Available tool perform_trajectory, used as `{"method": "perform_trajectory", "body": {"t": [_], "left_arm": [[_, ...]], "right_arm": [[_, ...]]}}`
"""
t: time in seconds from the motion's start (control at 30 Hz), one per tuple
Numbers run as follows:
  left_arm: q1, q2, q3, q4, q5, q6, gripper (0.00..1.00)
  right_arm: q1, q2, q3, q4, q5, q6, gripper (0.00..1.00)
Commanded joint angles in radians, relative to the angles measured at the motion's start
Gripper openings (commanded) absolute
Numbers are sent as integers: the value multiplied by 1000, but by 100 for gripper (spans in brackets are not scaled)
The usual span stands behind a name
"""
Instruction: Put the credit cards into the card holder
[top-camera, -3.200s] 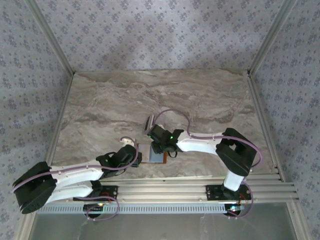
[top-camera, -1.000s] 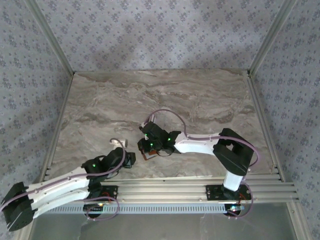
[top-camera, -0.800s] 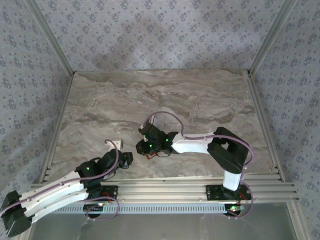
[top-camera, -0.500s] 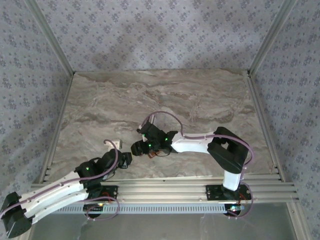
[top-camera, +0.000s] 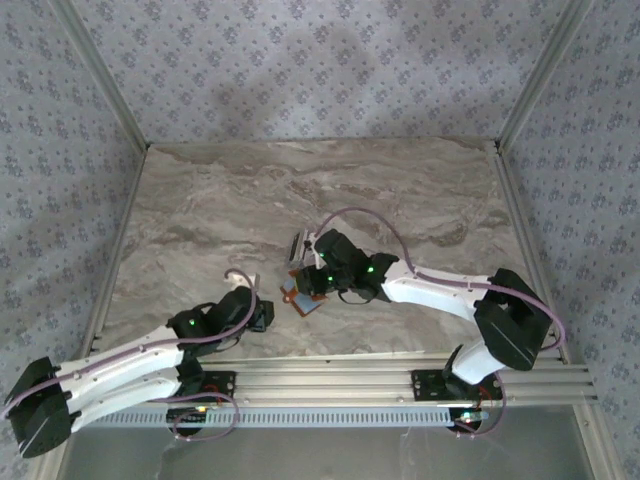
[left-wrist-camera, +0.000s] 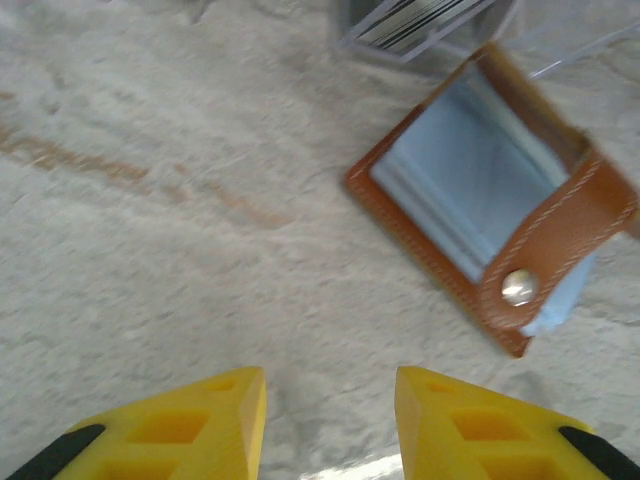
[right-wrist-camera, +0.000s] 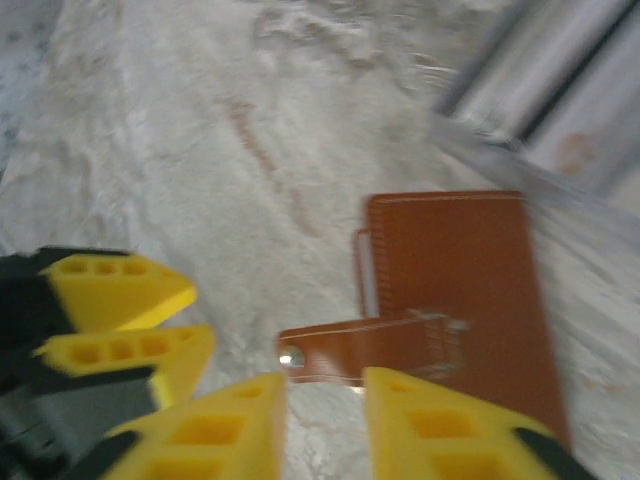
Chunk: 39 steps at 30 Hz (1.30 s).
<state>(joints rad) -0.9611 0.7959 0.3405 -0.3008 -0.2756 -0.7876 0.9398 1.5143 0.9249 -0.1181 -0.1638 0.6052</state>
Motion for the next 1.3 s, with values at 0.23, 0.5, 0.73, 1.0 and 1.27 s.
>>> {"method": "perform_trajectory", "body": {"t": [0.23, 0.5, 0.73, 1.0, 1.27], "left_arm": [[4, 57, 134, 38, 0, 57, 39], [5, 286, 185, 154, 45, 81, 39], [7, 433, 197, 228, 67, 87, 37], [7, 515, 155, 293, 81, 81, 36], [5, 551, 108, 338, 92, 80, 36]], "right_arm": [[19, 162, 5, -53, 133, -27, 22], [84, 221, -1, -73, 272, 0, 39], [89, 151, -108, 6, 239, 74, 40], [66, 23, -160, 31, 170, 71, 43], [0, -43, -147, -33, 157, 33, 62]]}}
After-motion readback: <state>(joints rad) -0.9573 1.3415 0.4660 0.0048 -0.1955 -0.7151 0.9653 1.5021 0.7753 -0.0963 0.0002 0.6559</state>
